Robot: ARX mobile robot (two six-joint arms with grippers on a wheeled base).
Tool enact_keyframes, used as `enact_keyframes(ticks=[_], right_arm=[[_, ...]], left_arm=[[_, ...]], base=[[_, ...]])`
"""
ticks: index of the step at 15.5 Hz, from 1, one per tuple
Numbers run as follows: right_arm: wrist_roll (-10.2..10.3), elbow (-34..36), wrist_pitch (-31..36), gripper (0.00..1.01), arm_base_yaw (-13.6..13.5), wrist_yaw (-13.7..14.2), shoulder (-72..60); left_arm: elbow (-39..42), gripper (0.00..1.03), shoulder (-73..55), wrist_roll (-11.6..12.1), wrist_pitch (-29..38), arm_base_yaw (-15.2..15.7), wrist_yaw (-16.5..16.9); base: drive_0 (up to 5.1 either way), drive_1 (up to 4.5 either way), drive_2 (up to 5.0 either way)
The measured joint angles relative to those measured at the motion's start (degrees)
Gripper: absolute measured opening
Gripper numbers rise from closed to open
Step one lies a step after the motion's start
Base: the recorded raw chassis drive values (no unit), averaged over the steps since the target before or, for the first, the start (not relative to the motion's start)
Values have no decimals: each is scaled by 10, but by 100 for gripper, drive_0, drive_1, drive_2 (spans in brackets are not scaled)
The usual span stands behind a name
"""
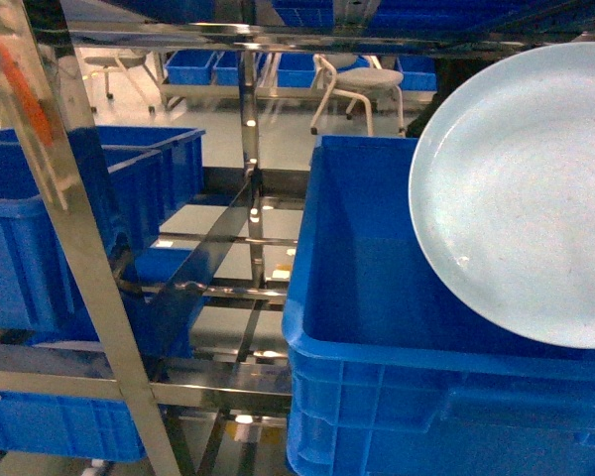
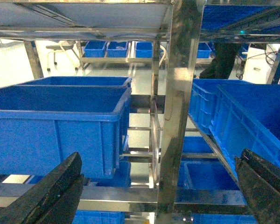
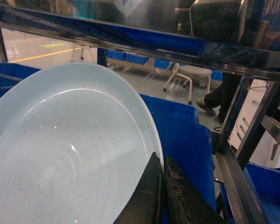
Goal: Place blue tray on left shelf second layer neatly
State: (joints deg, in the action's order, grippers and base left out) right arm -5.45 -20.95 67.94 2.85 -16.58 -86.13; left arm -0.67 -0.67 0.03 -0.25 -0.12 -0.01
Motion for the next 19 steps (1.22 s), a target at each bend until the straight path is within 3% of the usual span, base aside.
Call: enact_keyframes(ticks=[3,12,19], right_arm=[[-5,-17,11,2,8,-2,-28],[-34,-154,11,2,32,-11,-190],[-50,-190,19,2,19,5,-269]], left_arm=[[0,98,0,0,0,0,0],[0,98,0,0,0,0,0],[0,98,0,0,0,0,0]], base=[[0,0,0],[0,0,0],[0,0,0]])
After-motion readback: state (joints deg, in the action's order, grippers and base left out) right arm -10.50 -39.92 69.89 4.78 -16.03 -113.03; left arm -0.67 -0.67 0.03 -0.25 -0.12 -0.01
